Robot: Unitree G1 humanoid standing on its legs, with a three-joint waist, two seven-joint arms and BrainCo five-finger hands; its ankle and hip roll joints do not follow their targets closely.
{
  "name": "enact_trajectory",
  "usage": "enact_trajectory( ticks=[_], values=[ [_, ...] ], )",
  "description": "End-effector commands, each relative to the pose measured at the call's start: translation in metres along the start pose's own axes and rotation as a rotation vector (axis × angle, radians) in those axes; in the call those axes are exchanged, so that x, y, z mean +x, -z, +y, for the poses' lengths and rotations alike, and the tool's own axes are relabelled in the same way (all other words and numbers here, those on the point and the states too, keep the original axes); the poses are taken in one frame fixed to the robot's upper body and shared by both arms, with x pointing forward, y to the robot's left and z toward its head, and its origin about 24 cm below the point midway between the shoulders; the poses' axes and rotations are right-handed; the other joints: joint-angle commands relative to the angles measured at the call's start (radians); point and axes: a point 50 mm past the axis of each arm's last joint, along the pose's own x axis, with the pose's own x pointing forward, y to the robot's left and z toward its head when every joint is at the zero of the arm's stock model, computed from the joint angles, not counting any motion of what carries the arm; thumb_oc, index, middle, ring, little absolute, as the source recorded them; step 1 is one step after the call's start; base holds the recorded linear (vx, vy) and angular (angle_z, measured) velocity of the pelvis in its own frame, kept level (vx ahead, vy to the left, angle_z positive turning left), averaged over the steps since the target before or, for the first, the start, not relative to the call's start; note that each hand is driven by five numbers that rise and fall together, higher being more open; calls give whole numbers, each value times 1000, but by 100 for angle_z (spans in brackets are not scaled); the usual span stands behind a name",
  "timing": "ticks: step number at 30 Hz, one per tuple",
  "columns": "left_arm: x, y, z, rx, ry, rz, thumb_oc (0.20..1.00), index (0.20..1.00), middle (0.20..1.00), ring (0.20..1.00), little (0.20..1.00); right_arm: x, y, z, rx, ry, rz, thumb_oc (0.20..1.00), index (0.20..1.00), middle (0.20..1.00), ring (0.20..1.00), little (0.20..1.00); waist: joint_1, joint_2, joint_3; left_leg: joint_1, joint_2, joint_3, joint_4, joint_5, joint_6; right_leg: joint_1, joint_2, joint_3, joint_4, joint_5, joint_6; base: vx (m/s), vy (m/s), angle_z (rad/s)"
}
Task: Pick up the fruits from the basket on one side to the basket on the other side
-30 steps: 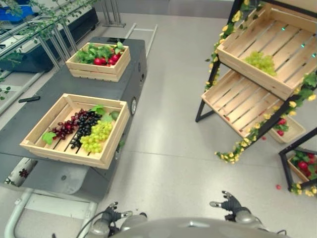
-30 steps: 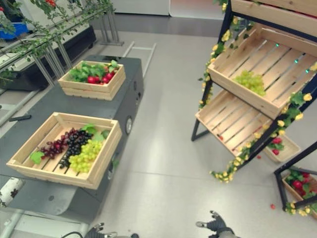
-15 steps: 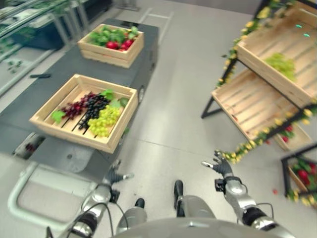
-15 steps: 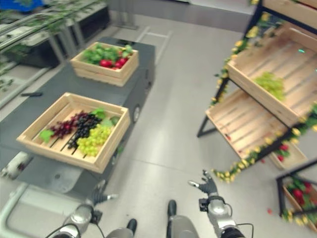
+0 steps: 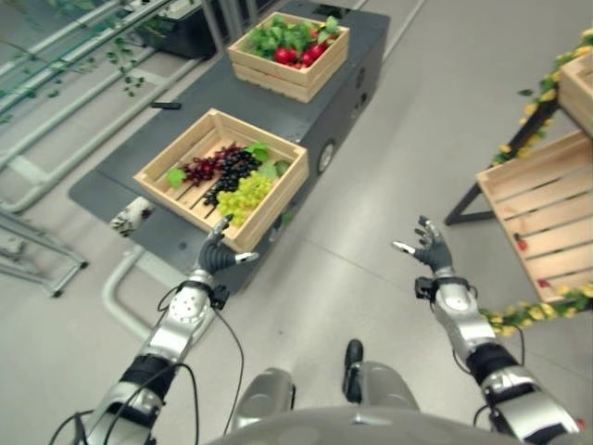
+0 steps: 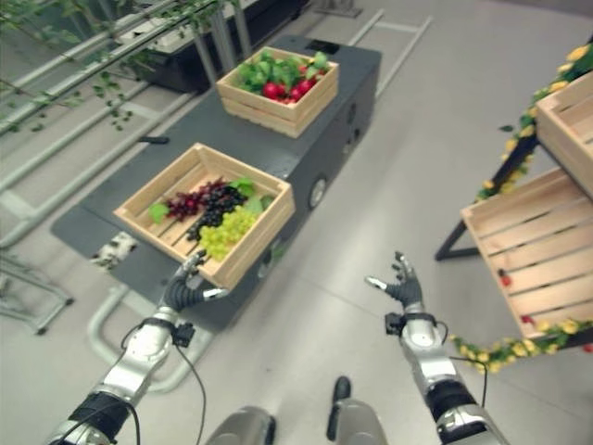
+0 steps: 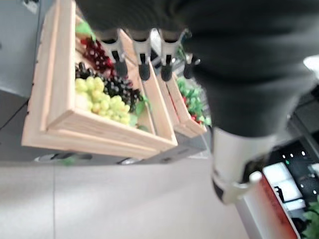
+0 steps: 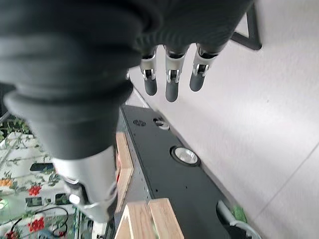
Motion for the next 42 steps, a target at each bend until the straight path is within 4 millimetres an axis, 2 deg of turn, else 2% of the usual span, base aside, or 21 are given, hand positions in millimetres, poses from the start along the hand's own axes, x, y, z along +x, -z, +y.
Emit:
enact_trajectory(
  ticks=[1, 2, 3, 10, 11, 12, 17, 20, 22, 24, 25, 26, 27, 28, 30, 32, 33, 36, 39, 41, 42],
  values=[
    [15, -41, 20, 57, -94, -205, 1000, 1000, 1000, 1000, 1000, 10, -36, -8, -17, 0, -176, 1000, 1000, 1000, 1000, 1000, 15, 44, 25, 5, 49, -37, -166, 90, -19, 70, 18, 7, -48, -2, 174, 226, 45, 32],
    [16, -50, 23, 114, -105, -258, 1000, 1000, 1000, 1000, 1000, 10, -39, -6, -35, -9, -193, 1000, 1000, 1000, 1000, 1000, 24, 58, 31, -32, 80, -23, -259, 181, -30, 94, 33, 22, -49, -17, 174, 152, 34, 9],
    [17, -58, 28, 126, -121, -294, 1000, 1000, 1000, 1000, 1000, 10, -42, -5, -43, -13, -207, 1000, 1000, 1000, 1000, 1000, 27, 62, 37, -48, 76, -11, -255, 194, -33, 102, 38, 28, -46, -24, 171, 148, 39, 0],
    [15, -99, 69, 215, -284, -465, 1000, 1000, 1000, 1000, 1000, 9, -44, 4, -48, -31, -225, 1000, 1000, 1000, 1000, 1000, 30, 77, 32, 20, 62, -13, -297, 167, -19, 108, 44, 64, -35, -44, 162, 82, 57, -61],
    [16, -115, 86, 295, -318, -519, 1000, 1000, 1000, 1000, 1000, 9, -43, 6, -49, -43, -223, 1000, 1000, 1000, 1000, 1000, 28, 81, 29, 34, 58, -10, -304, 163, -14, 111, 35, 69, -35, -43, 166, 46, 57, -6],
    [15, -115, 86, 297, -318, -519, 1000, 1000, 1000, 1000, 1000, 9, -43, 6, -47, -44, -223, 1000, 1000, 1000, 1000, 1000, 28, 79, 31, 36, 57, -9, -305, 163, -14, 112, 34, 69, -35, -43, 166, 61, 82, 1],
    [27, -151, 143, 487, -473, -565, 1000, 1000, 1000, 1000, 1000, 5, -39, 12, -96, -97, -214, 1000, 1000, 1000, 1000, 1000, 14, 89, 39, 36, 34, -12, -315, 154, 5, 92, 7, 74, -36, -30, 186, 9, 72, 7],
    [24, -163, 151, 493, -501, -609, 1000, 1000, 1000, 1000, 1000, 4, -38, 13, -105, -101, -214, 1000, 1000, 1000, 1000, 1000, 17, 90, 42, 26, 29, -19, -320, 153, 11, 72, -3, 75, -34, -22, 196, -19, 32, -1],
    [23, -162, 150, 448, -505, -616, 1000, 1000, 1000, 1000, 1000, 4, -37, 14, -102, -102, -211, 1000, 1000, 1000, 1000, 1000, 17, 87, 40, 24, 29, -18, -320, 152, 12, 68, -4, 77, -34, -21, 198, -10, 15, -3],
    [20, -149, 137, 204, -495, -616, 1000, 1000, 1000, 1000, 1000, 3, -42, 18, -121, -120, -233, 1000, 1000, 1000, 1000, 1000, 18, 67, 39, 26, 29, -17, -302, 135, 19, 69, -5, 87, -30, -21, 197, 21, 5, -6],
    [19, -148, 137, 202, -495, -614, 1000, 1000, 1000, 1000, 1000, 2, -41, 18, -124, -122, -233, 1000, 1000, 1000, 1000, 1000, 17, 68, 38, 26, 29, -15, -300, 133, 19, 69, -5, 88, -28, -22, 197, 24, -42, -10],
    [17, -127, 120, 33, -464, -563, 1000, 1000, 1000, 1000, 1000, 2, -45, 21, -167, -146, -254, 1000, 1000, 1000, 1000, 1000, 21, 44, 40, 24, 30, -15, -262, 114, 19, 70, -5, 96, -14, -31, 190, 10, -34, -11],
    [17, -126, 120, 30, -464, -560, 1000, 1000, 1000, 1000, 1000, 2, -44, 21, -170, -148, -253, 1000, 1000, 1000, 1000, 1000, 19, 46, 39, 22, 30, -14, -256, 110, 19, 70, -5, 97, -12, -33, 190, 20, -92, -7],
    [14, -104, 101, -81, -458, -485, 1000, 1000, 1000, 1000, 1000, 0, -53, 28, -169, -168, -297, 1000, 1000, 1000, 1000, 1000, 22, 15, 49, -7, 18, -18, -156, 82, 5, 74, -11, 106, 8, -51, 176, 12, -55, -6],
    [12, -97, 96, -129, -454, -465, 1000, 1000, 1000, 1000, 1000, -1, -57, 30, -162, -178, -313, 1000, 1000, 1000, 1000, 1000, 21, 6, 55, -33, 7, -24, -94, 71, -2, 80, -14, 103, 15, -58, 172, 13, -51, 12],
    [6, -80, 81, -244, -447, -409, 1000, 1000, 1000, 1000, 1000, -6, -75, 30, -159, -193, -406, 1000, 1000, 1000, 1000, 1000, 45, -16, 65, -112, -4, 13, -47, 105, -19, 127, -24, 67, 6, -73, 166, 64, -32, 32],
    [7, -76, 77, -260, -441, -391, 1000, 1000, 1000, 1000, 1000, -6, -82, 27, -146, -169, -434, 1000, 1000, 1000, 1000, 1000, 52, -11, 54, -130, 17, 48, -103, 131, -6, 142, -19, 40, -10, -75, 172, 129, 21, 84],
    [8, -74, 68, -249, -408, -372, 1000, 1000, 1000, 1000, 1000, -6, -91, 25, -134, -146, -475, 1000, 1000, 1000, 1000, 1000, 67, -6, 34, -120, 42, 73, -188, 163, 9, 157, -19, 8, -39, -57, 187, 117, 87, 80],
    [3, -79, 59, -222, -363, -412, 1000, 1000, 1000, 1000, 1000, -6, -105, 21, -130, -129, -539, 1000, 1000, 1000, 1000, 1000, 85, -19, 7, -80, -10, 20, -196, 115, 37, 183, -62, -4, -39, -58, 217, 176, 216, 19],
    [4, -84, 59, -219, -358, -429, 1000, 1000, 1000, 1000, 1000, -7, -108, 18, -111, -108, -552, 1000, 1000, 1000, 1000, 1000, 87, -23, 4, -78, -16, 21, -197, 112, 43, 181, -71, -11, -5, -69, 219, 112, 157, 47],
    [4, -91, 62, -213, -357, -465, 1000, 1000, 1000, 1000, 1000, -9, -117, 19, -73, -104, -588, 1000, 1000, 1000, 1000, 1000, 92, -38, 6, -66, -25, 11, -193, 91, 67, 137, -95, -18, 123, -60, 224, 75, 112, 59]
  ],
)
